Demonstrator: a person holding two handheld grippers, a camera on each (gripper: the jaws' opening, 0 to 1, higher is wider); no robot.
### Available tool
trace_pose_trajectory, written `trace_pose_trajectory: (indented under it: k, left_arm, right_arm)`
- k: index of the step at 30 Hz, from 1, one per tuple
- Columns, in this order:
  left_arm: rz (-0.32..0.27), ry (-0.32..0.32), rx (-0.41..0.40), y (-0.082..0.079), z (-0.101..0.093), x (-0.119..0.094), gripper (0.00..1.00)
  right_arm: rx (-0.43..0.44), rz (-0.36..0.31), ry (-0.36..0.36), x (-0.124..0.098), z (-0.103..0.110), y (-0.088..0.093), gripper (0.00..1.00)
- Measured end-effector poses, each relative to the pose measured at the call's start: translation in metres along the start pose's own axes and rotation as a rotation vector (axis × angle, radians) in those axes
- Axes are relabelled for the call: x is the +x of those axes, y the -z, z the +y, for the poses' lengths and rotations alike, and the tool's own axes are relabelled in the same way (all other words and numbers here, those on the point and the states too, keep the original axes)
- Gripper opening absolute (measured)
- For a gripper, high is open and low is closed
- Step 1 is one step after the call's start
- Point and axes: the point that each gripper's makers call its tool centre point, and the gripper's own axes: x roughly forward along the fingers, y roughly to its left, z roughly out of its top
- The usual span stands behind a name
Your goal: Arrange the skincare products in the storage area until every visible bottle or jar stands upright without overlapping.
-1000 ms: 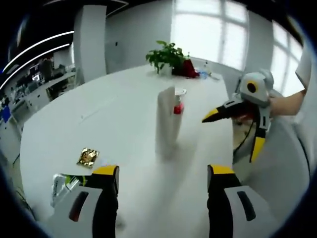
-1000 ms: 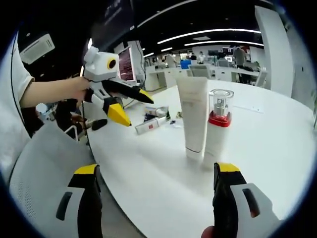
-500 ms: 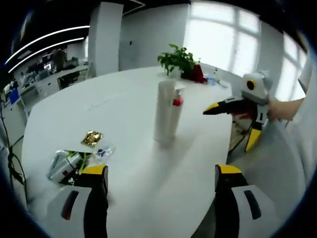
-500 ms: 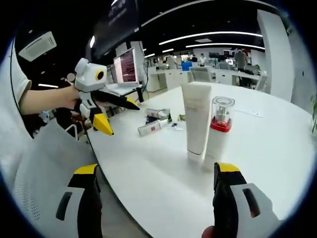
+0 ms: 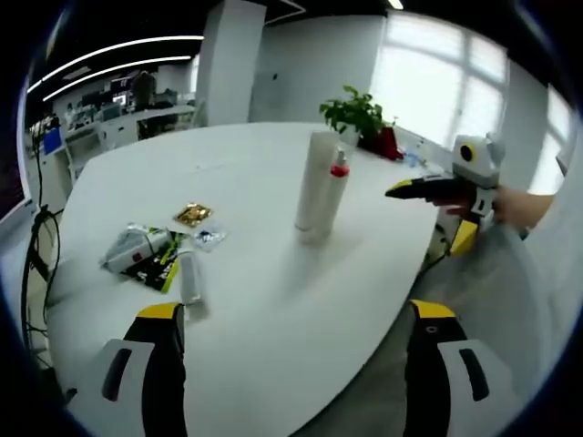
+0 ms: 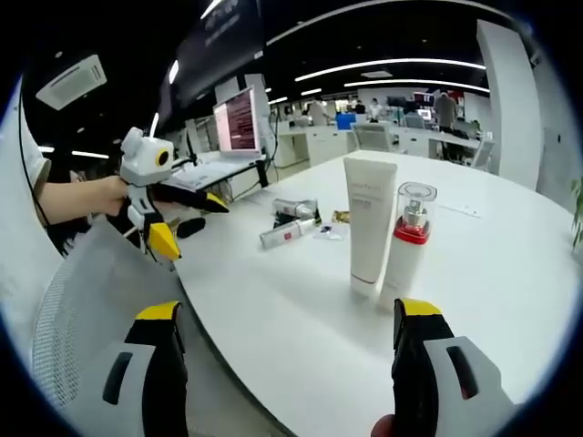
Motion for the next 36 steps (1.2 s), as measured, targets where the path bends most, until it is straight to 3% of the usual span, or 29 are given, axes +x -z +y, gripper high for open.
trace_pose_trajectory:
  k: [12,23,36]
  left_arm:
    - [-0.021,-0.058,-0.048,0.02,0.007,-0.017,0.95]
    - [-0.009,-0.066,0.001,0.019,0.004,-0.016,0.94]
    - [0.011,-0.066,-0.013,0.024,0.005,-0.013,0.94]
  right_arm:
    - [-0.023,0.017,-0.018,-0.003,0.011,-0.001,0.94]
    - [-0.083,0.068,-0.032,0.002,0.018,0.01,0.93]
    - [-0.099,0.089,-0.04,0.004,0.019,0.016,0.93]
